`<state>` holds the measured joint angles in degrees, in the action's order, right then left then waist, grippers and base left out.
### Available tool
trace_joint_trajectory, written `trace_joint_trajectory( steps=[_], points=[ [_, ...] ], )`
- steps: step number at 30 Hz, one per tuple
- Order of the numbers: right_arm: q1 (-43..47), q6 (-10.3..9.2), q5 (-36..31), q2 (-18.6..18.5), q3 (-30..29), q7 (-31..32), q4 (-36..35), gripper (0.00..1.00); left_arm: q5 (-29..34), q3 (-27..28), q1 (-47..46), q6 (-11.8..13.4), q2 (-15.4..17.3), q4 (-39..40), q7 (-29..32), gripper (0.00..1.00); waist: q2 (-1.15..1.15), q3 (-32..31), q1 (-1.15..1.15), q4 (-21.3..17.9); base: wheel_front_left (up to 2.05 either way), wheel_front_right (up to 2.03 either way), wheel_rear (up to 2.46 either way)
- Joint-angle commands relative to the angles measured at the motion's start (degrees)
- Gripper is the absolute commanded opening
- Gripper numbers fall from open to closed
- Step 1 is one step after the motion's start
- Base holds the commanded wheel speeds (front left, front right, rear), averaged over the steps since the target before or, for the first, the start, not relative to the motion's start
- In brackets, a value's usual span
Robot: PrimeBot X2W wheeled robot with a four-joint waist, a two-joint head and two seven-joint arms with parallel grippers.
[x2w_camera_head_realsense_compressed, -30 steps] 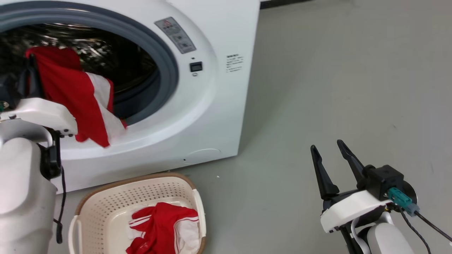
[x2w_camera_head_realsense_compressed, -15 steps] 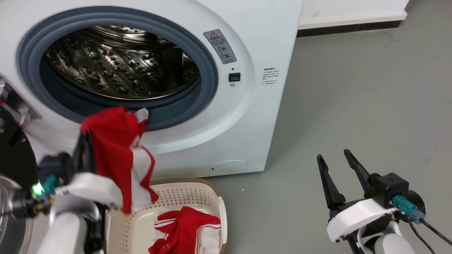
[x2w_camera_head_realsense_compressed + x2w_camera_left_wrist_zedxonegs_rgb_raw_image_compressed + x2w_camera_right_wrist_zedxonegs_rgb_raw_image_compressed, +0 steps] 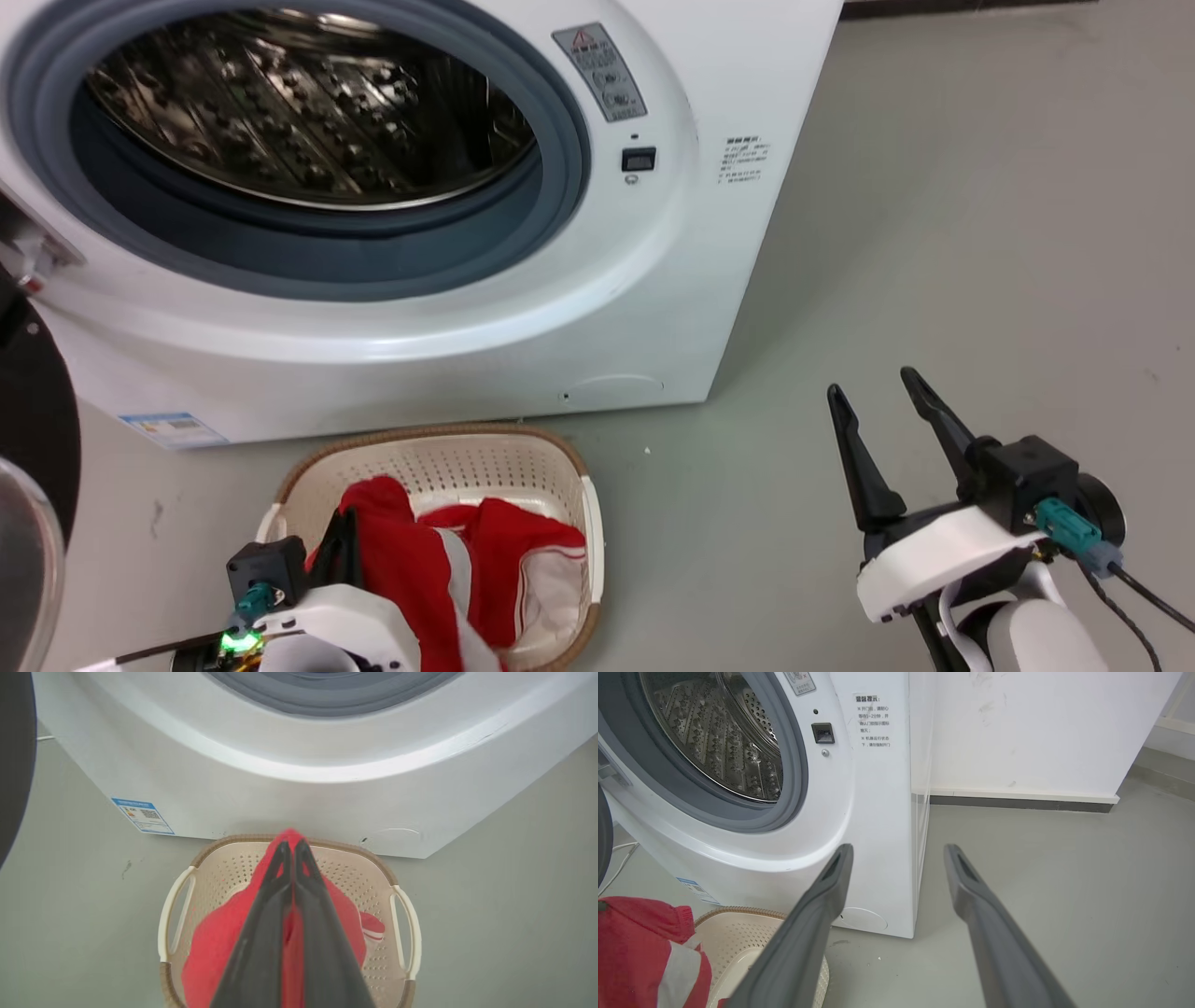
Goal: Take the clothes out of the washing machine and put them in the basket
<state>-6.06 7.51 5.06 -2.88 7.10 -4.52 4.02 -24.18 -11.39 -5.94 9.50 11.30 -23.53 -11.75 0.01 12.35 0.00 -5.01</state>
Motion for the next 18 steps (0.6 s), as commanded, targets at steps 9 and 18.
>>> trace_joint_trajectory(
  steps=[9,18],
  points=[
    [-5.16,-0.04,0.11,0.02,0.78,-0.51,-2.05,1.0,-0.16,1.62,-11.19,-2.58,-1.79,-13.41,-3.25,0.0,-0.01,12.16,0.0,-2.71,0.0,0.0,0.0],
    [-9.78,-0.04,0.81,0.03,2.37,-2.76,-1.03,1.0,1.42,3.29,-19.61,-3.5,-2.42,-26.4,-3.56,0.0,-0.01,20.17,0.0,-5.63,0.0,0.0,0.0]
  ],
)
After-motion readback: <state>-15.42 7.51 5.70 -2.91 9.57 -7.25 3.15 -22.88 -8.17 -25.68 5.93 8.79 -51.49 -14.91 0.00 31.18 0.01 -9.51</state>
